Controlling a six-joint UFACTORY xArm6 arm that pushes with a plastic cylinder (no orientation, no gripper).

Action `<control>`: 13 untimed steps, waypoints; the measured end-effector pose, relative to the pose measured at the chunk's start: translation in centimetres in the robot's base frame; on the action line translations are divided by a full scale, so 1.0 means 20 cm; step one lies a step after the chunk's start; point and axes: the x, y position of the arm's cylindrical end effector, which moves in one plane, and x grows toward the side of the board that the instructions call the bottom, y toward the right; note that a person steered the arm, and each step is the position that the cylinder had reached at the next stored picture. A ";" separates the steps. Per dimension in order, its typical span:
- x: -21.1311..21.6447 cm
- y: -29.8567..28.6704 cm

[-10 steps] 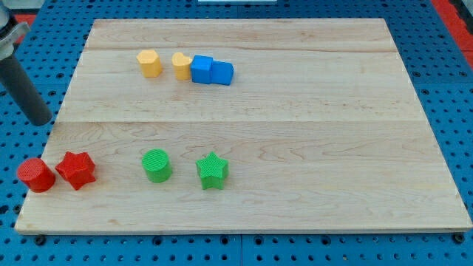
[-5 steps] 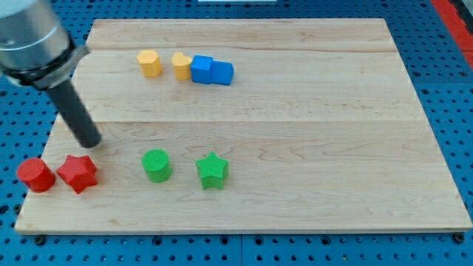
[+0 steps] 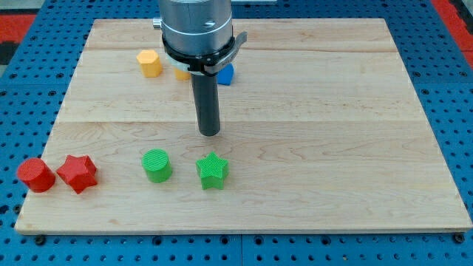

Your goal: Adjust the red star and green blocks in a horizontal line

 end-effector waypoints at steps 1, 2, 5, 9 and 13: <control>0.00 0.00; -0.01 0.00; -0.02 -0.27; 0.32 0.30; 0.25 -0.36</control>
